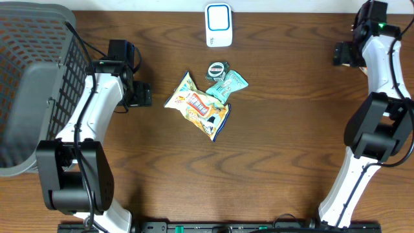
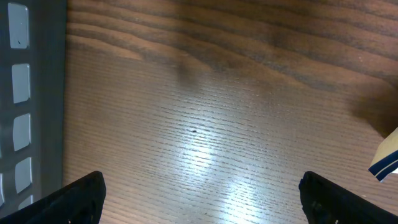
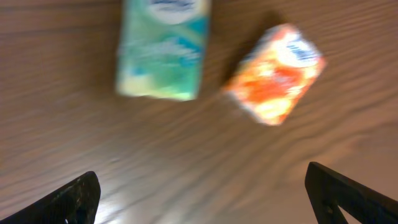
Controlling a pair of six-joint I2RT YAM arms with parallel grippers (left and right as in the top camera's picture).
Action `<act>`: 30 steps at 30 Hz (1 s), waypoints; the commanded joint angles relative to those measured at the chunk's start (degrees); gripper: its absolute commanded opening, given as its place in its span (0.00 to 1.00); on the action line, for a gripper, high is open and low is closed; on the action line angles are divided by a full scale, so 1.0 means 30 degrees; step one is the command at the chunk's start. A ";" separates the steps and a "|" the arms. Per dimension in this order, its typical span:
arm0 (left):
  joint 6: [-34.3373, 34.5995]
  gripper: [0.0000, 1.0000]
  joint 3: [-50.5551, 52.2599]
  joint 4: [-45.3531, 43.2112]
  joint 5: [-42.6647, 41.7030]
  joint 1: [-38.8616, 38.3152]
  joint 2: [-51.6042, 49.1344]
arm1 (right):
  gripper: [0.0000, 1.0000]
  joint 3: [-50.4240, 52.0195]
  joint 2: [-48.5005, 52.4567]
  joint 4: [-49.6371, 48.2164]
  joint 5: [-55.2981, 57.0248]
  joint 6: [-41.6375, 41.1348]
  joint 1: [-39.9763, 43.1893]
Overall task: Scan the item barcode
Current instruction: 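Carry the scanned orange pack to the far right and release, then reach the right gripper into the pile and grasp the teal tissue pack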
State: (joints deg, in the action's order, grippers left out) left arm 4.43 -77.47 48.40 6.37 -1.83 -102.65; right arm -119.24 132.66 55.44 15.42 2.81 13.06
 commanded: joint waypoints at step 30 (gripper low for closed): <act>-0.0109 0.98 0.0058 0.0058 0.0109 0.0015 -0.0015 | 0.82 0.0197 -0.0131 0.4765 -1.2349 -0.3220 -0.9916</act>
State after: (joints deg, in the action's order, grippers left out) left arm 4.43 -77.47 48.40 6.37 -1.83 -102.65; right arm -119.13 132.66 69.78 -27.75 -4.93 -13.91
